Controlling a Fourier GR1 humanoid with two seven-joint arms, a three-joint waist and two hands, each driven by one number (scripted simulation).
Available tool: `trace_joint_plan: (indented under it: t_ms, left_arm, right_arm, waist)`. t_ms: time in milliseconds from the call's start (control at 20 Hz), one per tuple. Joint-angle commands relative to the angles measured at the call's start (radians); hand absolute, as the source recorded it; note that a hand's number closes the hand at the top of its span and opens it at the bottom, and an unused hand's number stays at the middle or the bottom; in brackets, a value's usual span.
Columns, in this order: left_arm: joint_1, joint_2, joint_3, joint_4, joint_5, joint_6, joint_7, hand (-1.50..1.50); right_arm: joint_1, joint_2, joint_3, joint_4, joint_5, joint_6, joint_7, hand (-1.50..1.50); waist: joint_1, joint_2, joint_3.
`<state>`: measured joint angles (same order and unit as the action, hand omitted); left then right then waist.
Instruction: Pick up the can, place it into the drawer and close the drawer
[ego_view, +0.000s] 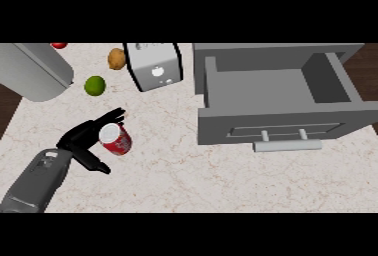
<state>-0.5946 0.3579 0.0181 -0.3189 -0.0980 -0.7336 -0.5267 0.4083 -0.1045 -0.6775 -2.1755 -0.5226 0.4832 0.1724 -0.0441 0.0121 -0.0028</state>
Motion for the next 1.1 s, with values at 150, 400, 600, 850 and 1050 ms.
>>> trace_joint_plan:
  t_ms: [150,400,600,850,1050]
  left_arm:
    - [0.018,-0.055,0.003,0.066,0.011,-0.120,-0.100,-1.50]
    - [-0.027,-0.074,0.007,0.089,0.031,-0.191,-0.042,1.50]
    - [-0.052,-0.099,-0.002,0.057,0.037,-0.236,-0.028,1.50]
    - [-0.068,-0.113,0.015,0.015,0.093,-0.334,0.023,1.50]
    - [-0.022,-0.181,0.169,-0.011,0.223,0.064,0.029,1.50]
  right_arm:
    - [0.008,0.022,0.002,0.007,0.024,0.024,-0.013,-1.50]
    - [0.047,0.032,-0.002,-0.062,-0.039,0.026,0.027,-1.50]
    - [0.034,0.028,-0.018,-0.019,-0.037,0.035,0.005,-1.50]
    - [0.060,0.094,0.013,-0.052,0.024,0.049,-0.015,-1.50]
    - [0.062,0.086,0.000,-0.075,0.014,0.014,0.023,-1.50]
  waist:
    - [0.010,-0.001,0.000]
    - [-0.001,-0.002,-0.001]
    - [0.001,-0.002,-0.001]
    - [0.019,-0.009,0.001]
    - [0.047,-0.017,0.002]
